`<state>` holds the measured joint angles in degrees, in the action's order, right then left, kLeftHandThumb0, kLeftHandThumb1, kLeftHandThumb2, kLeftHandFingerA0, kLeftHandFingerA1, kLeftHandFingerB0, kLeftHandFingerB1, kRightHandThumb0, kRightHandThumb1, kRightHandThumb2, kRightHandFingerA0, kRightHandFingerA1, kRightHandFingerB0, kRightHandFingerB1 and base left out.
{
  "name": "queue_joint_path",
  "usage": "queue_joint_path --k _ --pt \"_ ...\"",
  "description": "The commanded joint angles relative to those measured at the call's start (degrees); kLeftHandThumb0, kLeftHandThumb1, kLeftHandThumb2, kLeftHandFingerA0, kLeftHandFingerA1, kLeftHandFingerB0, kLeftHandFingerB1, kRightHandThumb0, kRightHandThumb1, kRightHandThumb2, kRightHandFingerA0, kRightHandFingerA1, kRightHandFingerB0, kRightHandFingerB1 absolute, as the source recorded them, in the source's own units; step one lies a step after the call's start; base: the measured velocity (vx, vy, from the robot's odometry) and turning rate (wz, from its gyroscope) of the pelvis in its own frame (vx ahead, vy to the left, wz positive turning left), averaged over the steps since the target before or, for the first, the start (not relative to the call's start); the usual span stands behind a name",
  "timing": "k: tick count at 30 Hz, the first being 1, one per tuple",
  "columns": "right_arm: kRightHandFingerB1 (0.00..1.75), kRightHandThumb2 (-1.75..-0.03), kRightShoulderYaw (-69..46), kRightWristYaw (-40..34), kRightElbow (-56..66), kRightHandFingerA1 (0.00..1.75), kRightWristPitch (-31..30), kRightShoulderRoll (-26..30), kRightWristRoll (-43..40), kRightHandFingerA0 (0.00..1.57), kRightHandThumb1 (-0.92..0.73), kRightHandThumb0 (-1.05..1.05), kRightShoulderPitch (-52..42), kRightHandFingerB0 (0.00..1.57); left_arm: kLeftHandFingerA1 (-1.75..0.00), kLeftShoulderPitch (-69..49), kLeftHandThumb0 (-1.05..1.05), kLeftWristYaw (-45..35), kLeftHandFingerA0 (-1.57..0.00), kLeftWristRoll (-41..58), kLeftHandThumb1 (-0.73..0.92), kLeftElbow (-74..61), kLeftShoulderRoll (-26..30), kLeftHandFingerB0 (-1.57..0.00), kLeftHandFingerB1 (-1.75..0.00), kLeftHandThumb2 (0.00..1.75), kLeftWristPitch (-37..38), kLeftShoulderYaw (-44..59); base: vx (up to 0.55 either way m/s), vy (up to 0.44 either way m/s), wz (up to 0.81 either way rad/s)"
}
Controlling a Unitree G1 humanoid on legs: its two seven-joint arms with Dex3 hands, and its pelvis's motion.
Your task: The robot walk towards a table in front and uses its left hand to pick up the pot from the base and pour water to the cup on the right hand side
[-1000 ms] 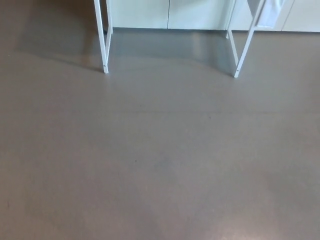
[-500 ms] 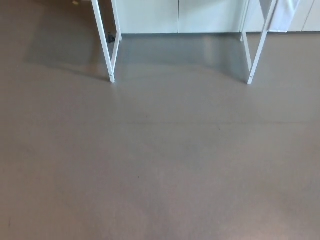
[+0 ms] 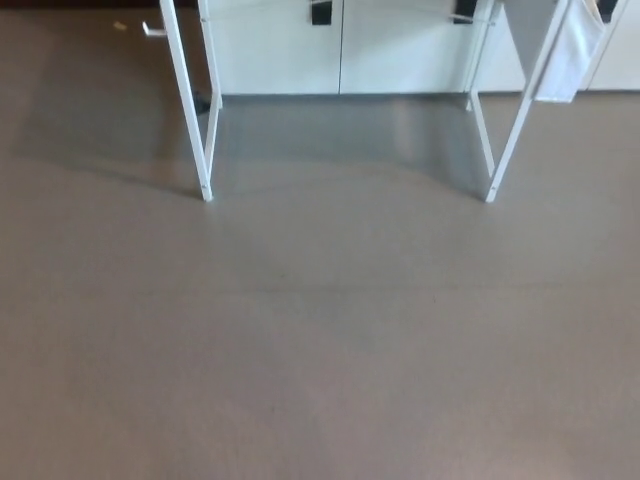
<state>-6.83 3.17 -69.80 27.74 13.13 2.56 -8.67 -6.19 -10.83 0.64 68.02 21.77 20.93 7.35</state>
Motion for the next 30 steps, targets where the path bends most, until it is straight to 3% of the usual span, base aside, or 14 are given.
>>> queue_joint_path --k 1,11,15,17,30 --pt "0.32 -0.61 0.61 -1.43 -0.55 0.53 -0.33 0.52 0.95 0.31 -0.67 -0.57 0.01 0.16 -0.47 -0.45 -0.09 0.69 -0.65 -1.40 0.32 1.03 0.75 -0.52 -0.42 0.49 1.83 -0.54 0.24 0.080 0.06" --pt "0.32 -0.60 0.71 -0.77 -1.54 0.52 -0.28 1.07 0.75 0.28 -0.67 -0.56 -0.25 0.15 -0.48 -1.70 -0.08 1.95 -0.66 -1.91 0.31 0.68 0.39 -0.54 -0.42 0.49 2.68 -1.37 0.26 -0.111 0.20" --pt "0.31 -0.60 0.87 -0.30 -1.00 0.51 0.09 1.68 0.84 0.28 -0.67 -0.57 -1.84 0.15 -0.50 -3.46 0.04 2.73 -0.67 -1.16 0.30 0.22 -0.85 -0.55 -0.44 0.48 3.34 -0.79 0.26 -0.135 0.01" --pt "0.31 -0.62 1.62 -1.53 -1.40 0.51 -0.55 1.83 1.85 0.31 -0.70 -0.56 -1.65 0.16 -0.48 -3.62 -0.02 1.91 -0.66 -1.15 0.32 0.25 -0.85 -0.54 -0.43 0.49 3.11 -0.77 0.24 -0.038 -0.09" --pt "0.31 -0.60 1.78 -1.80 -1.43 0.51 -0.18 1.04 1.80 0.29 -0.67 -0.58 -2.28 0.16 -0.48 -4.11 0.00 1.24 -0.66 -1.00 0.33 -0.07 -0.47 -0.56 -0.44 0.49 2.68 0.30 0.28 0.116 -0.10"
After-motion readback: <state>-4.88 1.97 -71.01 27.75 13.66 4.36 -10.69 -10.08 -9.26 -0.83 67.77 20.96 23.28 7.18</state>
